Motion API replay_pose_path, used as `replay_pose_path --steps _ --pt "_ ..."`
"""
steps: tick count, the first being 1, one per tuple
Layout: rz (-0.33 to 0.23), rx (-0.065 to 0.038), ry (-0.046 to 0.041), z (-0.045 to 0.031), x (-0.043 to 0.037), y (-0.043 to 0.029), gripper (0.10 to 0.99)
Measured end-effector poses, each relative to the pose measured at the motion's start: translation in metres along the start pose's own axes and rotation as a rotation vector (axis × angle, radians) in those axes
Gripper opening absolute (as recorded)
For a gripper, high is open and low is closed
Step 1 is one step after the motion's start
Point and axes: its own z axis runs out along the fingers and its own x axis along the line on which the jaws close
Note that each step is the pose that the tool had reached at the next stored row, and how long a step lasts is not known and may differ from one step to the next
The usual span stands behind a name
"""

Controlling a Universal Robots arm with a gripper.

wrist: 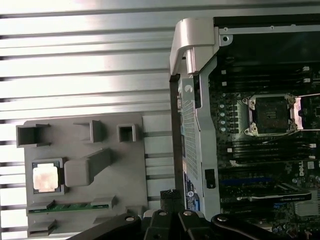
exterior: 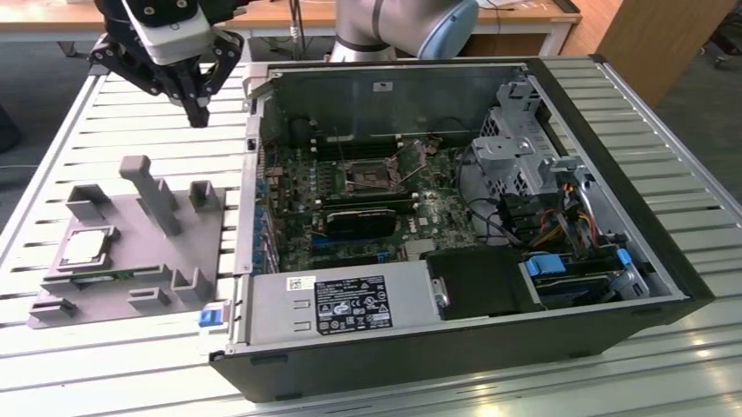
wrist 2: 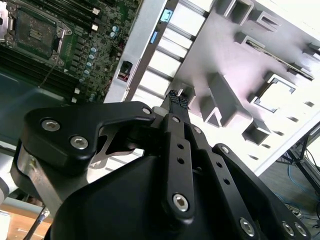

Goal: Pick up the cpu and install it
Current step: 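Reach for the cpu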

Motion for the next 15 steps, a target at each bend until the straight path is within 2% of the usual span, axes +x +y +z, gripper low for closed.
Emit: replay_pose_path --steps 15 --pt "0.0 0.0 0.0003 0.0015 0.0101 -0.0008 0.106"
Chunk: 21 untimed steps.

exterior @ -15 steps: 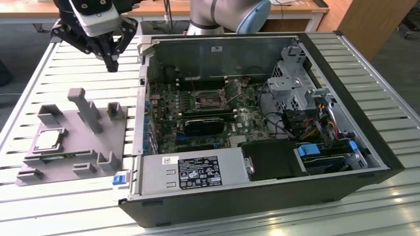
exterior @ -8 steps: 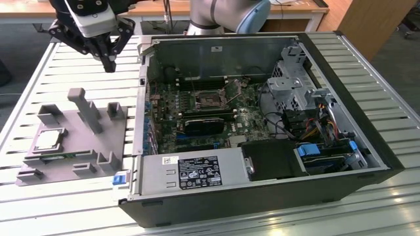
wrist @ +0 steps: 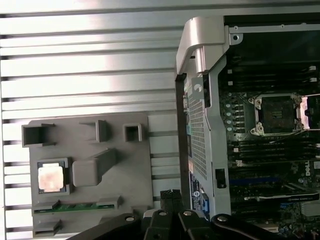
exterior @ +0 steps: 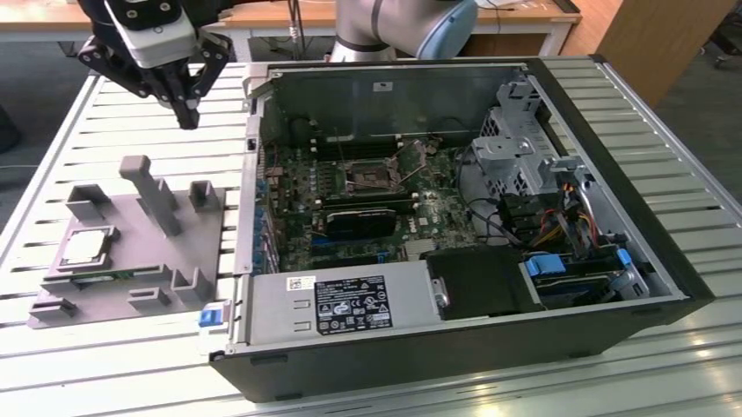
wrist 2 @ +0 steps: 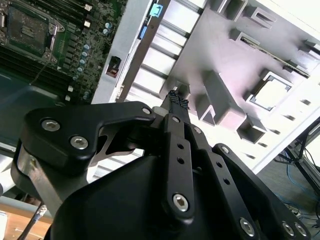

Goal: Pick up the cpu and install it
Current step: 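Reach for the cpu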

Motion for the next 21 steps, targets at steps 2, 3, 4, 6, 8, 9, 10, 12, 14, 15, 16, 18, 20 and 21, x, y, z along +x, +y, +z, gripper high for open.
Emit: replay_pose_path --steps 2,3,4,6,8,9,10,12,14,15,16,18,20,21 --pt "0.0 0.0 0.0 0.0002 0.0014 -0.0001 0.106" --pt "0.0 0.0 0.0 0.0003 0.0021 -0.0002 0.106" --pt "0.0 0.0 0.0 0.0004 0.003 -0.0002 0.106" --pt "0.0 0.0 0.0001 0.0006 0.0049 -0.0004 0.106" --pt "0.0 0.0 0.0 0.0008 0.0071 -0.0005 0.106" --pt "0.0 0.0 0.0 0.0009 0.0083 -0.0006 0.106" --pt "0.0 0.0 0.0 0.001 0.0095 -0.0007 0.106" --pt "0.0 0.0 0.0 0.0012 0.0117 -0.0009 0.106" --pt "0.0 0.0 0.0001 0.0014 0.014 -0.001 0.106" --pt "0.0 0.0 0.0001 0.0015 0.015 -0.0011 0.106" --pt "0.0 0.0 0.0001 0.0016 0.0159 -0.0012 0.106" --pt "0.0 0.0 0.0002 0.0018 0.0177 -0.0013 0.106" --pt "0.0 0.0 0.0002 0.0021 0.0194 -0.0015 0.106" --pt "0.0 0.0 0.0003 0.0022 0.0204 -0.0015 0.106"
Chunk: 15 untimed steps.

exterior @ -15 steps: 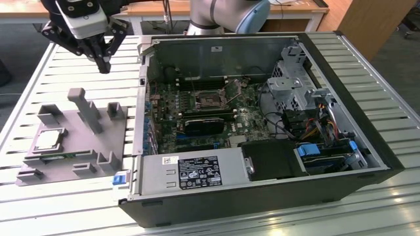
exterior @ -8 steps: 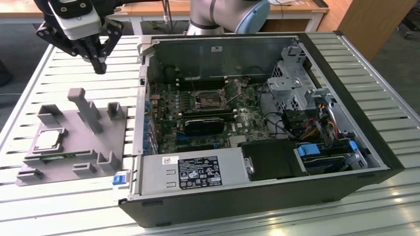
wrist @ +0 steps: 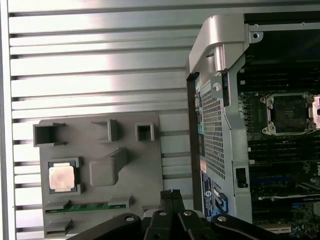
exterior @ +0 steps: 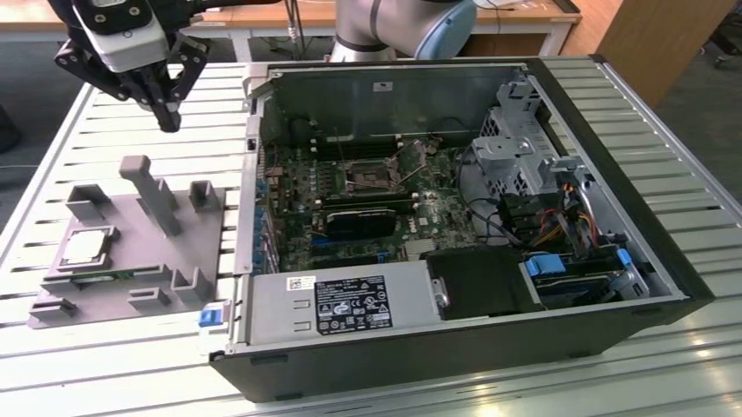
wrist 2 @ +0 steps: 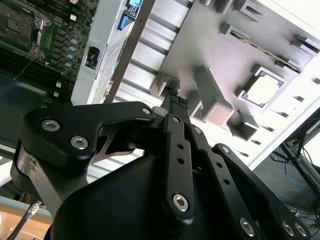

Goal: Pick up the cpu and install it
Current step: 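Reach for the cpu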

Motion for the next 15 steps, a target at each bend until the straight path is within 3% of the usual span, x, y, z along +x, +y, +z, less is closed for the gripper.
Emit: replay_pose_path --steps 15 --pt "0.0 0.0 0.0056 0.0026 0.0094 -0.0008 0.106"
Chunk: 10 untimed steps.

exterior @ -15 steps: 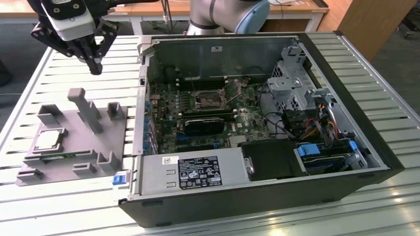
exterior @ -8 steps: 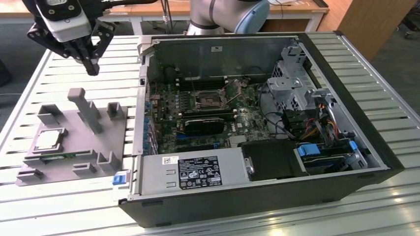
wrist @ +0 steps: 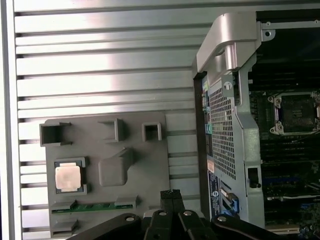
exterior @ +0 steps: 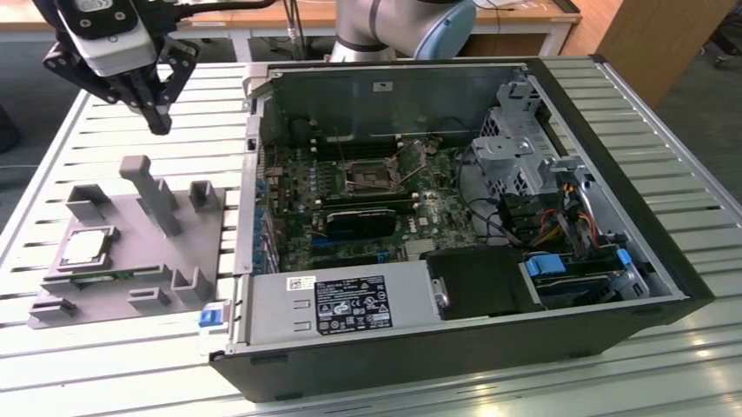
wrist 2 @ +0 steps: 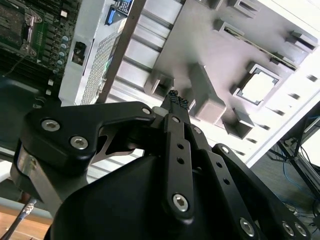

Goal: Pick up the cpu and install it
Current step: 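Reach for the cpu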

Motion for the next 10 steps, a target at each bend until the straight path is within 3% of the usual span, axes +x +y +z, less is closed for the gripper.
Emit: replay_pose_path --steps 10 --pt "0.0 0.0 0.0023 0.0017 0.0065 -0.0006 0.106"
